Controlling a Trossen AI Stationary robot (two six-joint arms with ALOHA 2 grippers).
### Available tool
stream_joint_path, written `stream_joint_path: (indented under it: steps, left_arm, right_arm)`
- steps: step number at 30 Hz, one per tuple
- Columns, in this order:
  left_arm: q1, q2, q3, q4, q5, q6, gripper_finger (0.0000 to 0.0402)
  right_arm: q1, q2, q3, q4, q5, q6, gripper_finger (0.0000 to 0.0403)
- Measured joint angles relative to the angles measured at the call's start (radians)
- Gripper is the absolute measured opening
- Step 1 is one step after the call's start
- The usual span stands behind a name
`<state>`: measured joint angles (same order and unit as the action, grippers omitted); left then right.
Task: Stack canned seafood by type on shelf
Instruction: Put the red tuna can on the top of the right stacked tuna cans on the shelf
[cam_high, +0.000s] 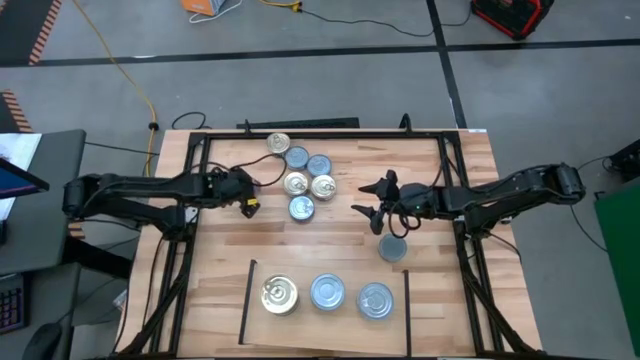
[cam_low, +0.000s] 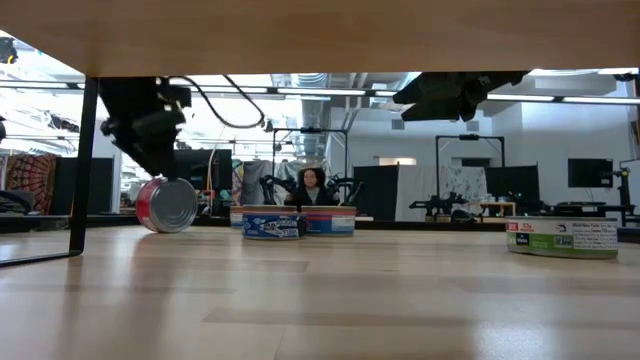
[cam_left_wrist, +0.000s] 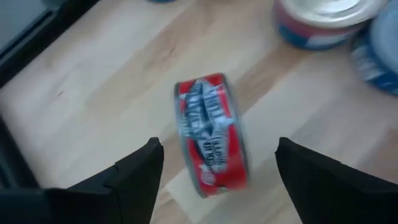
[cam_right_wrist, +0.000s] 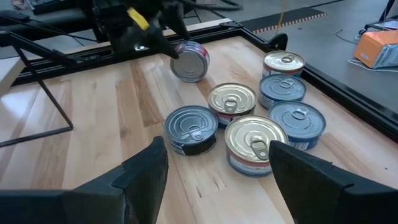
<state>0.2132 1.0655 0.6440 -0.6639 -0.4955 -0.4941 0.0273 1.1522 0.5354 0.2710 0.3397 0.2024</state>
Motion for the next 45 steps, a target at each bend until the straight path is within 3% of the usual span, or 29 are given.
stream_joint_path:
  steps: [6, 9, 16, 21, 26, 30, 34, 38, 42, 45]
  left_arm:
    - [0.068, 0.047, -0.07, 0.097, 0.055, 0.039, 0.0298]
    - [0.093, 0.048, -0.085, 0.149, 0.073, 0.082, 0.0279]
    - [0.107, 0.047, -0.088, 0.215, 0.097, 0.18, 0.0128]
    - [0.107, 0.012, -0.041, 0.206, 0.12, 0.3, 0.0129]
    - [0.095, -0.026, 0.11, 0.211, 0.12, 0.489, 0.0129]
    - [0.018, -0.042, 0.251, 0.272, 0.163, 0.649, 0.0129]
    - [-0.126, -0.04, 0.369, 0.351, 0.179, 0.798, 0.0129]
    - [-0.298, -0.027, 0.443, 0.419, 0.09, 0.94, 0.0129]
    - [-0.442, 0.036, 0.469, 0.482, -0.006, 0.984, 0.0129]
    - [-0.534, 0.132, 0.51, 0.51, -0.08, 0.983, 0.0129]
  right_arm:
    - [0.013, 0.0, 0.0, 0.01, 0.0, 0.0, 0.0302]
    - [0.012, 0.0, 0.0, 0.011, 0.0, 0.0, 0.0302]
    - [0.013, 0.0, 0.0, 0.016, 0.001, 0.001, 0.0302]
    - [0.008, 0.0, 0.0, 0.016, 0.001, -0.014, 0.0302]
    - [-0.019, -0.003, 0.01, 0.008, 0.002, -0.093, 0.0302]
    - [-0.017, -0.009, 0.046, 0.008, 0.004, -0.179, 0.0302]
    - [0.017, -0.009, 0.095, -0.046, 0.003, -0.225, 0.0302]
    - [0.055, -0.008, 0.156, -0.168, 0.003, -0.211, 0.0302]
    - [0.129, -0.008, 0.219, -0.258, 0.006, -0.188, 0.0302]
    - [0.208, -0.008, 0.253, -0.321, 0.092, -0.203, 0.0302]
